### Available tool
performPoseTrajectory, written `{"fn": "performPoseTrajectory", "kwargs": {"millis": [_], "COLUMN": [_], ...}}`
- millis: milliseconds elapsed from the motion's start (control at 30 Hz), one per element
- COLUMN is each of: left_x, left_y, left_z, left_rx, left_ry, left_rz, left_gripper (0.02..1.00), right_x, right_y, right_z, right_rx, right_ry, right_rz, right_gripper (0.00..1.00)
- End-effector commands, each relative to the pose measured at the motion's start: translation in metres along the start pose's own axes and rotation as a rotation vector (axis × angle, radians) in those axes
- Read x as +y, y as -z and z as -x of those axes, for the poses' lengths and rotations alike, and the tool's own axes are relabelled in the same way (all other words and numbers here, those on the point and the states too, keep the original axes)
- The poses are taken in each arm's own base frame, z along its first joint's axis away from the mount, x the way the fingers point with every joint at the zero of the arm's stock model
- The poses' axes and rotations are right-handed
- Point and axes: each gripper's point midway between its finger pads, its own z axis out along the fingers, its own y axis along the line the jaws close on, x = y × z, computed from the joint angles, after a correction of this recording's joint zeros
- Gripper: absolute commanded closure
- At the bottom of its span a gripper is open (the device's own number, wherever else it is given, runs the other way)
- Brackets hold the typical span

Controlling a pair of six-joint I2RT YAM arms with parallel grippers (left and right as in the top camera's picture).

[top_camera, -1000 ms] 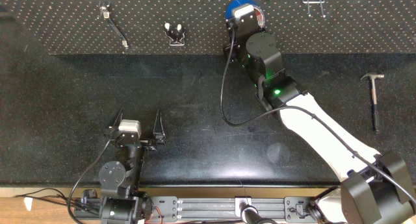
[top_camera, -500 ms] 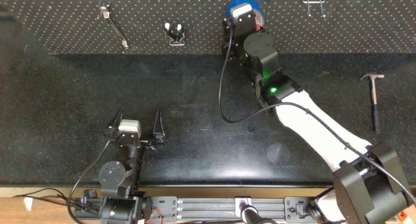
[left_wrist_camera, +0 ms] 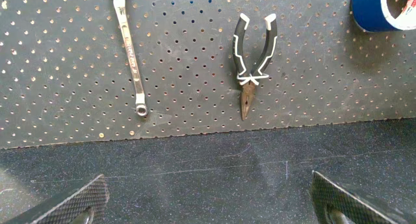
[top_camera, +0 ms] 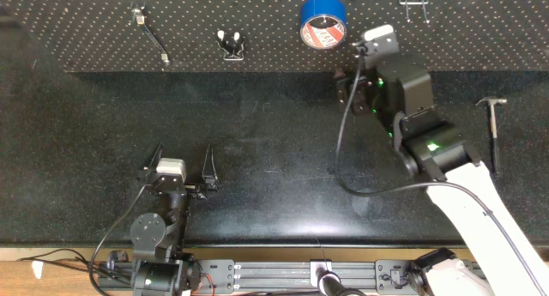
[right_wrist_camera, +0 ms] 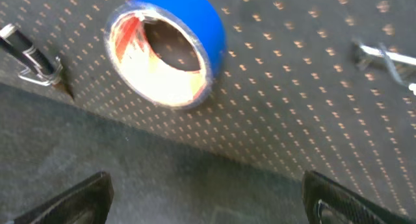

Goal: Place Tools Onto Pegboard

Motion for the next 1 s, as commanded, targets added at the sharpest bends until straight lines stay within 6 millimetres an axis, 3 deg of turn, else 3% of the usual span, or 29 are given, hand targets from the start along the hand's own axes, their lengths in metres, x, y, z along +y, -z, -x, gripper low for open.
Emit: {"fn": "performPoseTrajectory", "kwargs": {"millis": [33, 100, 233, 267, 333, 467, 567, 633, 733, 833, 1000], "left_x": [-0.002, -0.002, -0.002, -0.002, -0.002, -0.002, -0.002, -0.002, -0.002, -0.002, -0.002], "left_y": [0.0, 0.0, 0.0, 0.0, 0.0, 0.0, 0.0, 0.0, 0.0, 0.0, 0.0], "left_z": [0.0, 0.0, 0.0, 0.0, 0.0, 0.0, 0.0, 0.0, 0.0, 0.0, 0.0], "left_rx": [-0.001, -0.001, -0.001, -0.001, -0.001, -0.001, -0.001, -0.001, -0.001, -0.001, -0.001], "left_ry": [-0.009, -0.009, -0.009, -0.009, -0.009, -0.009, -0.009, -0.009, -0.009, -0.009, -0.009], "left_rz": [-0.007, -0.007, -0.007, -0.007, -0.007, -0.007, -0.007, -0.007, -0.007, -0.007, -0.007], "left_gripper": [0.023, 0.023, 0.023, 0.023, 0.023, 0.023, 0.023, 0.025, 0.025, 0.023, 0.023], "right_x": [-0.044, -0.078, -0.133, -0.159, -0.181, -0.195, -0.199, -0.21, -0.236, -0.248, -0.247], "right_y": [0.027, 0.042, 0.067, 0.079, 0.093, 0.089, 0.078, 0.073, 0.084, 0.082, 0.071], "right_z": [-0.037, -0.088, -0.131, -0.156, -0.188, -0.223, -0.236, -0.237, -0.263, -0.273, -0.289], "right_rx": [0.141, 0.342, 0.502, 0.587, 0.699, 0.798, 0.853, 0.834, 0.864, 0.87, 0.917], "right_ry": [-0.057, -0.126, -0.193, -0.285, -0.368, -0.416, -0.3, -0.302, -0.371, -0.348, -0.28], "right_rz": [-0.097, -0.179, -0.299, -0.36, -0.386, -0.261, -0.175, -0.195, -0.22, -0.217, -0.136], "right_gripper": [0.062, 0.062, 0.062, 0.062, 0.062, 0.06, 0.06, 0.06, 0.06, 0.06, 0.06]}}
